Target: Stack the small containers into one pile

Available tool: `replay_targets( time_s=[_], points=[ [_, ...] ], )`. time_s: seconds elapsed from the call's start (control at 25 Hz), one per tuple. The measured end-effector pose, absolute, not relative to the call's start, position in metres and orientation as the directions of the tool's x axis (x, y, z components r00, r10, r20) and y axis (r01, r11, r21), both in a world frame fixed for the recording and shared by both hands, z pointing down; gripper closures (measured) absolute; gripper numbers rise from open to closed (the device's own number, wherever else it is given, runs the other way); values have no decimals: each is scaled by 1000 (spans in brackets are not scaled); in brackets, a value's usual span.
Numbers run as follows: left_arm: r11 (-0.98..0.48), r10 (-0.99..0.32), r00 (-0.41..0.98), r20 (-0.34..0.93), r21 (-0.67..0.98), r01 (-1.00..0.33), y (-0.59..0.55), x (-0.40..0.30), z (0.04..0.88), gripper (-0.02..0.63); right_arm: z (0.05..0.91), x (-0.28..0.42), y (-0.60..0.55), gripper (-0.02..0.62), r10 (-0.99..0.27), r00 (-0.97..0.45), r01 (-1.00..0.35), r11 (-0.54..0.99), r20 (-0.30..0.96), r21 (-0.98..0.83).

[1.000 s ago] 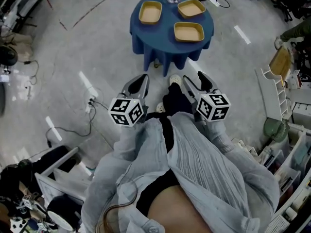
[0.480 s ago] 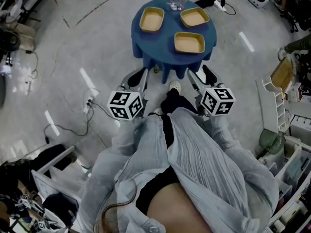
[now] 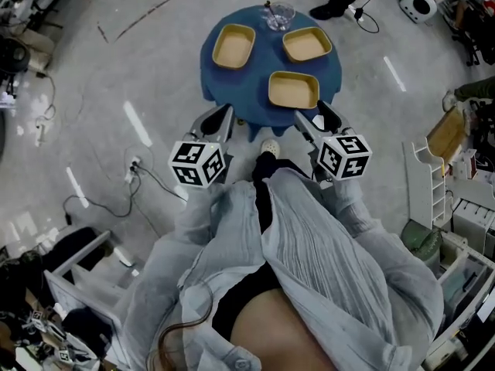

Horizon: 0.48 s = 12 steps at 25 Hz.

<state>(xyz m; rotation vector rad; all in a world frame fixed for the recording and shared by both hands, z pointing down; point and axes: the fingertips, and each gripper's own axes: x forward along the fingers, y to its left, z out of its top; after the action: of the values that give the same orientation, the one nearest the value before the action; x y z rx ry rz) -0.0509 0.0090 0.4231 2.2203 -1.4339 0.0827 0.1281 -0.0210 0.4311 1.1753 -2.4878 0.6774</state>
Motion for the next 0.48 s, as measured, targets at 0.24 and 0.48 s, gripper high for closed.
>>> replay_targets(
  time_s=[0.24, 0.48],
  points=[
    [-275, -848, 410, 336, 382, -882, -19, -42, 433, 591, 439, 134, -64, 305, -568, -662, -732, 629, 489, -260],
    [-240, -845, 383, 374, 377, -895, -39, -35, 447, 592, 456, 132, -100, 304, -453, -703, -626, 760, 548, -176]
  ],
)
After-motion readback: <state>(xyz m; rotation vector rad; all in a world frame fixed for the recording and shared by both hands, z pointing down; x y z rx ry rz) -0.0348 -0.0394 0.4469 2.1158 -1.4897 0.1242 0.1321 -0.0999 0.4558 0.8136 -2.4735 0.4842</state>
